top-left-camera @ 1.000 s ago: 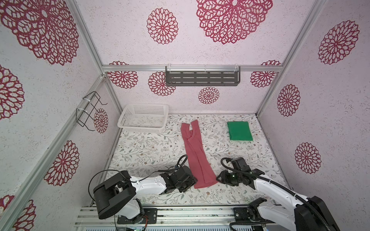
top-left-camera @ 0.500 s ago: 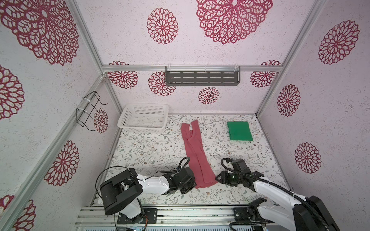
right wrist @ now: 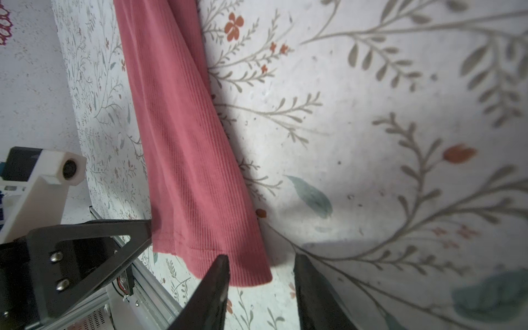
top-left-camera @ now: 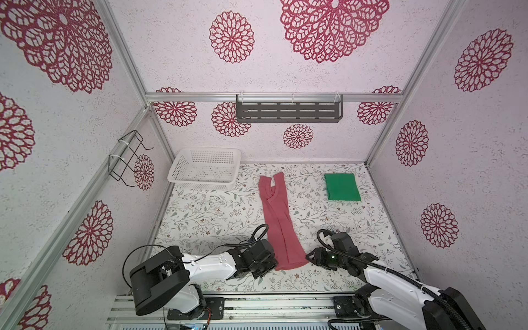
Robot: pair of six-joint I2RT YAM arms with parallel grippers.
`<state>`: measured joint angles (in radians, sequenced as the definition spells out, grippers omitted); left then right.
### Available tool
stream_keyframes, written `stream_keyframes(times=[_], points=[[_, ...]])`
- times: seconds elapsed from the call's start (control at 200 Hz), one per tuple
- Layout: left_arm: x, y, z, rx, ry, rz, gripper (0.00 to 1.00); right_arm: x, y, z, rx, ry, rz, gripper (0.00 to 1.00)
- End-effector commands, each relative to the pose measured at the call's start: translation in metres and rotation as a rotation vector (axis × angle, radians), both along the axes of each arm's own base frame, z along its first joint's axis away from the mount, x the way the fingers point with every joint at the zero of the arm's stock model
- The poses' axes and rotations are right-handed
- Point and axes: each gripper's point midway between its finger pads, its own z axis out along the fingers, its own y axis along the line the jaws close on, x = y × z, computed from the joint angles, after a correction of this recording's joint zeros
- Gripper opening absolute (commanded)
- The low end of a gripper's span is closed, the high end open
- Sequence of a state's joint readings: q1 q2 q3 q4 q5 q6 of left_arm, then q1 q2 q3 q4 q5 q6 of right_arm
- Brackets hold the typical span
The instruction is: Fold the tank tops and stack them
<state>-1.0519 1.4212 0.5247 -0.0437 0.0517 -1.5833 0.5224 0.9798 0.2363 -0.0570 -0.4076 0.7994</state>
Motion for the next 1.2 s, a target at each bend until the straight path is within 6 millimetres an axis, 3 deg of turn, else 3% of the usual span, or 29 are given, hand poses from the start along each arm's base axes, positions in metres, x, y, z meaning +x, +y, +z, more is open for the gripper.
stream_keyframes(times=[0.0,0.235,0.45,0.631,0.806,1.016,1.196], points=[[-0.02,0.029,-0.023,0.116,0.067,0.003,0.41,-0.007,0.003,-0.009,-0.002,0.048,-0.018,0.41],[-0.019,0.017,-0.028,0.076,0.064,-0.001,0.3,-0.012,0.011,-0.017,-0.042,0.064,0.01,0.33],[-0.019,0.009,-0.028,0.071,0.046,-0.031,0.0,-0.007,0.007,-0.008,-0.076,0.036,-0.003,0.17],[-0.019,0.018,-0.019,0.095,0.018,-0.033,0.0,-0.008,0.006,0.004,-0.103,0.023,0.009,0.0],[-0.022,0.034,-0.001,0.13,-0.012,-0.037,0.0,-0.017,0.003,0.012,-0.141,0.021,0.044,0.0],[-0.023,0.043,0.024,0.152,-0.054,-0.034,0.0,-0.03,0.018,0.031,-0.144,0.009,0.125,0.0],[-0.006,0.047,0.051,0.15,-0.123,-0.051,0.0,-0.011,0.028,0.061,-0.179,-0.076,0.162,0.0]])
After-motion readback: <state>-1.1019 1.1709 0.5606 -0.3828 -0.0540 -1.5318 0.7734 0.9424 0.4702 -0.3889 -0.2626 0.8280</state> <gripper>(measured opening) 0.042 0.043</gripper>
